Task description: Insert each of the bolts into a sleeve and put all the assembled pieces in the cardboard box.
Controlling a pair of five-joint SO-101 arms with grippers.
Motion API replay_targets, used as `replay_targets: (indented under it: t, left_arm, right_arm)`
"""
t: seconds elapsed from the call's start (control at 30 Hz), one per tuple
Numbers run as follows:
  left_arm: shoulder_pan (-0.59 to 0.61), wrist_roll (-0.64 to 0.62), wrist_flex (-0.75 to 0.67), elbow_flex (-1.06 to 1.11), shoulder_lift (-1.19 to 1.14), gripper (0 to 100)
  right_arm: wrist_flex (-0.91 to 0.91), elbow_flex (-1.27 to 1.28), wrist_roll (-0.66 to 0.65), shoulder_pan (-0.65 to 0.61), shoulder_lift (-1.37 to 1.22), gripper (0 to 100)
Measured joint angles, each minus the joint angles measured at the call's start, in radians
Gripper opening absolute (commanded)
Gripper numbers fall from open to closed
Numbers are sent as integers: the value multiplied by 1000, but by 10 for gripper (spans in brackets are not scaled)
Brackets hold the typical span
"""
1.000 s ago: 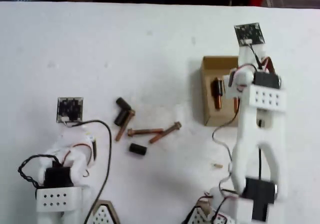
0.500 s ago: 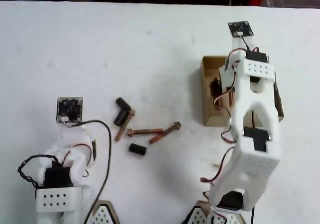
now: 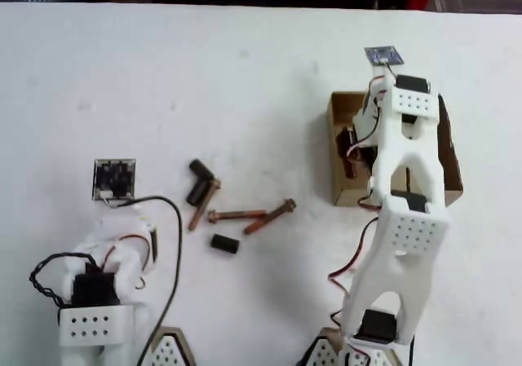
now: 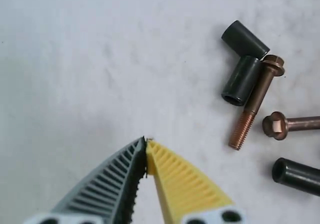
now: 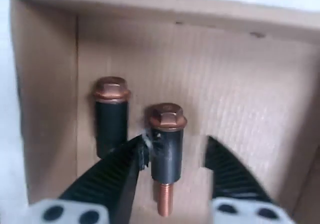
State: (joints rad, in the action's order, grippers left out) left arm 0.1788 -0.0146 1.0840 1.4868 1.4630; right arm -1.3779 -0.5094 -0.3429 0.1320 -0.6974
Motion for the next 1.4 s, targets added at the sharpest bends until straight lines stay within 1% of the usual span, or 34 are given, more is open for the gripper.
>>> replay_targets:
  t: [0.13, 0.33, 0.47, 0.57, 0.7, 0.8, 0.87, 1.0, 1.03, 1.13, 1.3, 1.33, 1.4]
  left_arm:
    - [0, 0, -6, 23, 0, 23]
    - [0, 0, -97, 52, 0, 23]
    - [0, 0, -103, 52, 0, 23]
    - [0, 0, -104, 52, 0, 23]
    - [0, 0, -101, 52, 0, 23]
    - [0, 0, -66, 32, 0, 23]
    - [0, 0, -38, 11, 0, 23]
    - [0, 0, 17, -37, 0, 23]
    - [0, 0, 34, -52, 0, 23]
    - [0, 0, 87, -72, 51, 23]
    - [2, 0, 213, -77, 290, 23]
    - [3, 0, 221, -77, 342, 23]
    - [18, 0, 221, -78, 350, 23]
  right_arm:
    - [-75, -83, 0, 0, -15, 265]
    - [-226, -269, 0, -3, -14, 265]
    - [-327, -408, 0, -15, 41, 265]
    - [-338, -470, 0, -25, 106, 265]
    - [-339, -488, 0, -40, 206, 265]
    - [-339, -488, 0, -63, 293, 241]
    - [-341, -488, 0, -81, 354, 180]
    - [-342, -489, 0, -118, 485, 27]
    - [-342, -489, 0, -127, 517, 9]
    - [-342, -489, 0, -147, 608, 45]
    - [-344, -489, 0, -167, 729, 17]
    - [-344, -489, 0, -169, 752, 15]
    - [-344, -485, 0, -169, 801, 16]
